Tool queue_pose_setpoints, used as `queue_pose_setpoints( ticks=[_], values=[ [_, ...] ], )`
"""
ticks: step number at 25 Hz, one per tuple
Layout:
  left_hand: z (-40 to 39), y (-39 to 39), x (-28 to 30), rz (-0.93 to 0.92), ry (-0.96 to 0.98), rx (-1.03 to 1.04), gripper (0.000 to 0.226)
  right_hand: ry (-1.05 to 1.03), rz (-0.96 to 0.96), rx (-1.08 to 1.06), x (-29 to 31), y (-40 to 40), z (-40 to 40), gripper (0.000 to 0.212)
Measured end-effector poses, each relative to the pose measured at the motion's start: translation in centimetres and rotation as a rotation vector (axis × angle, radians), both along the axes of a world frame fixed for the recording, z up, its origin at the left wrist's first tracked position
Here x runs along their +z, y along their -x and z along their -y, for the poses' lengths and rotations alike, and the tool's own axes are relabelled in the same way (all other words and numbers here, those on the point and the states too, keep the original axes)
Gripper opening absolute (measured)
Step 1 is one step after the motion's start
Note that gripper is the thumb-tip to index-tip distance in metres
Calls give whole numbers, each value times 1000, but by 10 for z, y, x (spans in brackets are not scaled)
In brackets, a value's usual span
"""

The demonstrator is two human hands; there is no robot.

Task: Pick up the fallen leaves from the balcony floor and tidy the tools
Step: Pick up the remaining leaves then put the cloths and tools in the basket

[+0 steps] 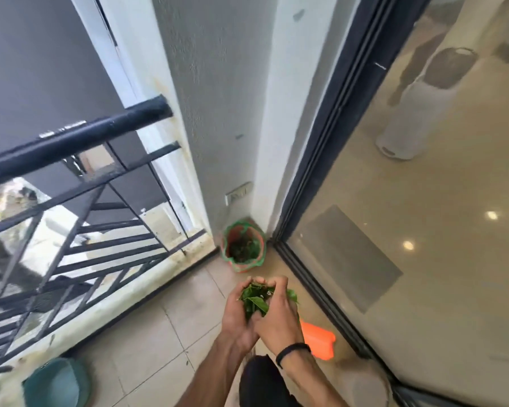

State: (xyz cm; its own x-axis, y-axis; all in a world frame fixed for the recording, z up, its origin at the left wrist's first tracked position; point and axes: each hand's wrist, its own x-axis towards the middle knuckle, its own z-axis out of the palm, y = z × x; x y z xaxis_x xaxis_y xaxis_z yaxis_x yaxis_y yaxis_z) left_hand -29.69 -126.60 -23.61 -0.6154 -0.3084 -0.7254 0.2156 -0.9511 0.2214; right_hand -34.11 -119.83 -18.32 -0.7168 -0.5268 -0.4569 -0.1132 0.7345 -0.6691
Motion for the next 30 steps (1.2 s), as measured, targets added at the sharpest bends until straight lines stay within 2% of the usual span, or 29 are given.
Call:
queue_pose_setpoints(
  ticks=[4, 7, 10, 15, 18, 20, 23, 25, 27, 30],
  values=[
    [59, 23, -41, 144, 14, -77, 18, -34, 118, -45, -44, 31, 58, 58],
    [104, 56, -89, 246, -18, -121, 16, -34, 236, -67, -105, 65, 98, 54],
    [151, 103, -165, 361, -21, -200, 11, -40, 355, -144, -191, 104, 140, 49],
    [228, 173, -336, 585, 5, -188, 39, 51, 495, -240, -364, 170, 214, 41],
    [267, 198, -403, 568, -31, -260, 58, 113, 606, -418, -462, 198, 251, 33],
    [283, 205, -419, 595, -60, -292, 57, 147, 706, -569, -509, 211, 264, 32],
    [292, 199, -416, 657, -73, -278, 41, 104, 747, -642, -537, 222, 254, 59],
    [301, 183, -409, 647, -49, -297, 32, 103, 769, -665, -532, 226, 240, 65],
    [309, 168, -401, 639, -39, -377, 29, 134, 788, -723, -513, 228, 230, 51],
    [312, 149, -370, 599, 18, -617, 26, 135, 726, -767, -454, 218, 214, 32]
  ],
)
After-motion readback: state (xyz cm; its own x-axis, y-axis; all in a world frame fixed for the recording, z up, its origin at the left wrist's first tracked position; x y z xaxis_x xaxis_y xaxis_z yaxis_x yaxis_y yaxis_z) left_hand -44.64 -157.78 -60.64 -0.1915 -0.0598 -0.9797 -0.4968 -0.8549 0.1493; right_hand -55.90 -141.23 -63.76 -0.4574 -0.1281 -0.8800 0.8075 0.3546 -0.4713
